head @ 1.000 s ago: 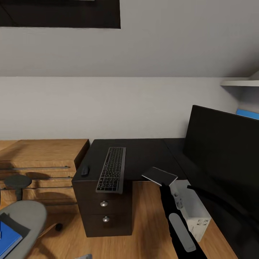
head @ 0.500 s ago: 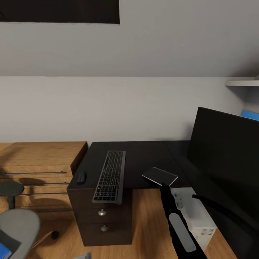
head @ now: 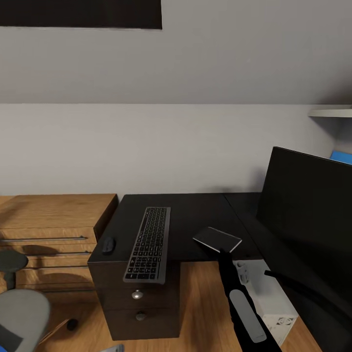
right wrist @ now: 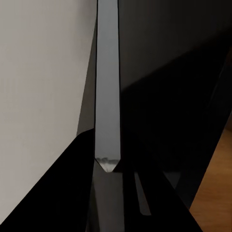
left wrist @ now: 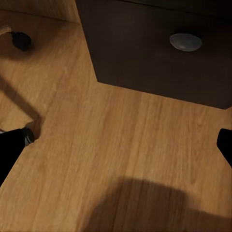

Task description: In the bedroom, organize the workspace by keeping the computer under the desk, ensuring the monitor is on the desk, placing the keyboard on the desk next to the monitor, placing the mouse on the desk next to the keyboard, moving the folder from the swivel chair onto the desk next to the mouse, stacking the notebook on top of the folder with the pen on top of the notebook, and positioning the swivel chair next to the desk.

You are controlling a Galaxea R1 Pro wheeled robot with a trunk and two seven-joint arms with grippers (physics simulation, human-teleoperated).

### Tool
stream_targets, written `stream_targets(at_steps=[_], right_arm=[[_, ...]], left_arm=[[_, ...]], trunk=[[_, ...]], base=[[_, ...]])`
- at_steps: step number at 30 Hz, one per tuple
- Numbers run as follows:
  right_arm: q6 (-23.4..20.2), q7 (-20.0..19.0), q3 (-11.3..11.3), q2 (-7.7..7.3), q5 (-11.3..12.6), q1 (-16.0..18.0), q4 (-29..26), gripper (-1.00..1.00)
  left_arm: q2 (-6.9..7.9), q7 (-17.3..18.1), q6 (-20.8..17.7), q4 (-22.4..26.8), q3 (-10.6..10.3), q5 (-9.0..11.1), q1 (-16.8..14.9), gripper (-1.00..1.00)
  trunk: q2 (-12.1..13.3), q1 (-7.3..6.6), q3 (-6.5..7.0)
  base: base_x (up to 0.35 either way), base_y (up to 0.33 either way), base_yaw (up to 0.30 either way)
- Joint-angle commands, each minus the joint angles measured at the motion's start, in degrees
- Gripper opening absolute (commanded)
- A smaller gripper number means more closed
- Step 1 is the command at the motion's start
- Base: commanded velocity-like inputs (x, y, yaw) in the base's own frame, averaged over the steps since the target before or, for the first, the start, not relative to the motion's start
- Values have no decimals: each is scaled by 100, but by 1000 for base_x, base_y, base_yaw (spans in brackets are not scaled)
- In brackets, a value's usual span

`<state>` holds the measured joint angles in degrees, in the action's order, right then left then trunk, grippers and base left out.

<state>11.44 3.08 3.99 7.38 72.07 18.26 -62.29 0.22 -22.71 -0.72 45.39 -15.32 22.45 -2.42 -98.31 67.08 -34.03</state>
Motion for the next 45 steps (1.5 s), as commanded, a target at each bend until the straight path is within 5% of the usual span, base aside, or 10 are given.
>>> stream_targets(at_steps=[1, 25, 45], right_arm=[[43, 29, 21, -2, 115, 2, 59, -100], [43, 18, 23, -8, 115, 1, 59, -100], [43, 26, 23, -8, 115, -5, 59, -100]], left_arm=[[4, -42, -8, 6, -24, 31, -4, 100], [7, -32, 1, 4, -24, 31, -4, 100], [9, -42, -2, -77, -25, 31, -4, 100]], trunk=[[-2, 0, -7], [-2, 0, -7], [-2, 0, -7]], base=[[2, 0, 0], [0, 154, 0], [-75, 14, 0]])
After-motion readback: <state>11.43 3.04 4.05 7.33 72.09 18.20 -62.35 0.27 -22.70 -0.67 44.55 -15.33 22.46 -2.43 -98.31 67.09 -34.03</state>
